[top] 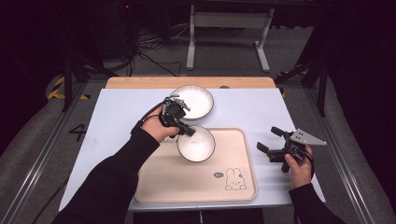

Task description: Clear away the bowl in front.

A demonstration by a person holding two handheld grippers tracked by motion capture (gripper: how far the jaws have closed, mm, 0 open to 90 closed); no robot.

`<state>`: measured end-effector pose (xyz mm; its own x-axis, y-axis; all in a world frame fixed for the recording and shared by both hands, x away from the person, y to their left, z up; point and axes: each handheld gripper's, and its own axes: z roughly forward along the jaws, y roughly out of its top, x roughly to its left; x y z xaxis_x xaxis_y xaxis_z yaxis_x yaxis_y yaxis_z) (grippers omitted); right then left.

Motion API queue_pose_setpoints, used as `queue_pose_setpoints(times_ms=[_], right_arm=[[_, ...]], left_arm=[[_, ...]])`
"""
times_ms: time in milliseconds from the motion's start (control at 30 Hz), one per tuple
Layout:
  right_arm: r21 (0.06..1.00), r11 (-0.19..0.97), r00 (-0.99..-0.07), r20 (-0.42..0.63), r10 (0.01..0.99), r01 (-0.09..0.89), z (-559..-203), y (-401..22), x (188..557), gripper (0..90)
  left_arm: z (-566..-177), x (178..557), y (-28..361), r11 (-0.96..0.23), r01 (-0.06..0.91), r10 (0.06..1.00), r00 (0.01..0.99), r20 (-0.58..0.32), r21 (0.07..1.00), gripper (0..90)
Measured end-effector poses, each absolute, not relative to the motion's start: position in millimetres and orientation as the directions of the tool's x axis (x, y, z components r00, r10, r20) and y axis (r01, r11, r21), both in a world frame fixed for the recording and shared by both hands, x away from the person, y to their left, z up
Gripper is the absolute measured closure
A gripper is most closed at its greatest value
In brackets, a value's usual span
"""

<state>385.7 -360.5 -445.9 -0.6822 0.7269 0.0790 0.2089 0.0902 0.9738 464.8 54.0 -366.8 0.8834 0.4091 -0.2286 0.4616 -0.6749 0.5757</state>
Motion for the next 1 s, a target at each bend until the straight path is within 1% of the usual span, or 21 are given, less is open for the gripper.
queue_pose_setpoints(times_ms=[167,1000], right_arm=[[0.973,0.093,-0.684,0.079,0.726,0.211,-446,-360,386,1.1],[0.973,0.097,-0.686,0.075,0.723,0.209,-446,-360,386,1.1]], left_arm=[[-373,464,50,-0.702,0.453,0.396,0.890,-0.228,0.550,81.2],[-393,461,39,-0.741,0.440,0.360,0.898,-0.252,0.507,81.0]])
